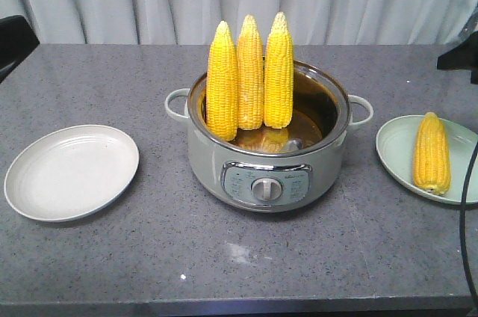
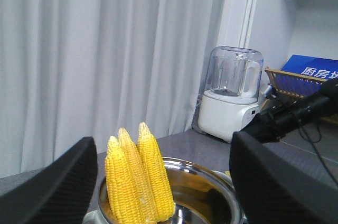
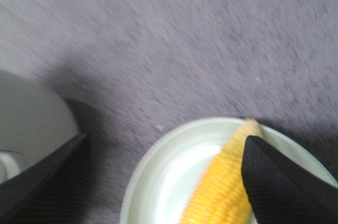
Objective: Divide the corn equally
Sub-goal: 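Lift the corn cob and lay it on the pale green plate, then reach the left gripper to the corn cob nearest it and grasp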
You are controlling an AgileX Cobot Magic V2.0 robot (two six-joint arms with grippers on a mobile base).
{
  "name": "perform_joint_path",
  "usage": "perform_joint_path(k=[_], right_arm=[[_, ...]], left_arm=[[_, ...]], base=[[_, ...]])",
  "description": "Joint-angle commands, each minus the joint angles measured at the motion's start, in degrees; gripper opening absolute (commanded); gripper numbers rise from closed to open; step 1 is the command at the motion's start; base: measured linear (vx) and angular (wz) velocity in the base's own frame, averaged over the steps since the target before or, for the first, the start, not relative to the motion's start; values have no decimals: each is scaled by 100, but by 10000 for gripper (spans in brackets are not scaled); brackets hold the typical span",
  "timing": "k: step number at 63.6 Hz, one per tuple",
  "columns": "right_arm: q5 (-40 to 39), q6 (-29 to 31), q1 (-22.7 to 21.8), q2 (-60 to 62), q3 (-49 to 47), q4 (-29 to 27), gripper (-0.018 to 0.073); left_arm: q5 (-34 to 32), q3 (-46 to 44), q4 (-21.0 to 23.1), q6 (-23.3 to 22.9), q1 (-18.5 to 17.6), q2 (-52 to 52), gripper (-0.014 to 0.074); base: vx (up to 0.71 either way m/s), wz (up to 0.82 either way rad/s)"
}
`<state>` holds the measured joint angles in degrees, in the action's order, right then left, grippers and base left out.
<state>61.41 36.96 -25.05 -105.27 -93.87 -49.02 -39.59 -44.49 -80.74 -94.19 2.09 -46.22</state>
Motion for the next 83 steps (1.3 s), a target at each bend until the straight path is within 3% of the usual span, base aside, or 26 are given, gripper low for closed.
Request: perform_joint_path(k=[1, 8, 18, 33, 54, 83], right_arm=[[54, 113, -19, 748, -158, -727, 574], [115, 105, -19, 1226, -158, -986, 571], [351, 42, -19, 1800, -158, -986, 571], [433, 42, -19, 2200, -158, -975, 571], [454, 42, -19, 2212, -158, -975, 571], [553, 57, -19, 2212, -158, -962, 571]], left_arm=[[1, -377, 121, -86, -8, -169, 513], [14, -873, -247, -439, -8, -671, 513], [197, -1898, -1145, -1130, -8, -1769, 513], [-219, -3730, -2243, -2722, -117, -3664, 514], [-222, -5482, -2230, -2727, -894, -5572, 519], [48, -5632, -2022, -2727, -1394, -6413, 519]], base=[[0, 0], [0, 0], [0, 0], [0, 0], [0, 0], [0, 0]])
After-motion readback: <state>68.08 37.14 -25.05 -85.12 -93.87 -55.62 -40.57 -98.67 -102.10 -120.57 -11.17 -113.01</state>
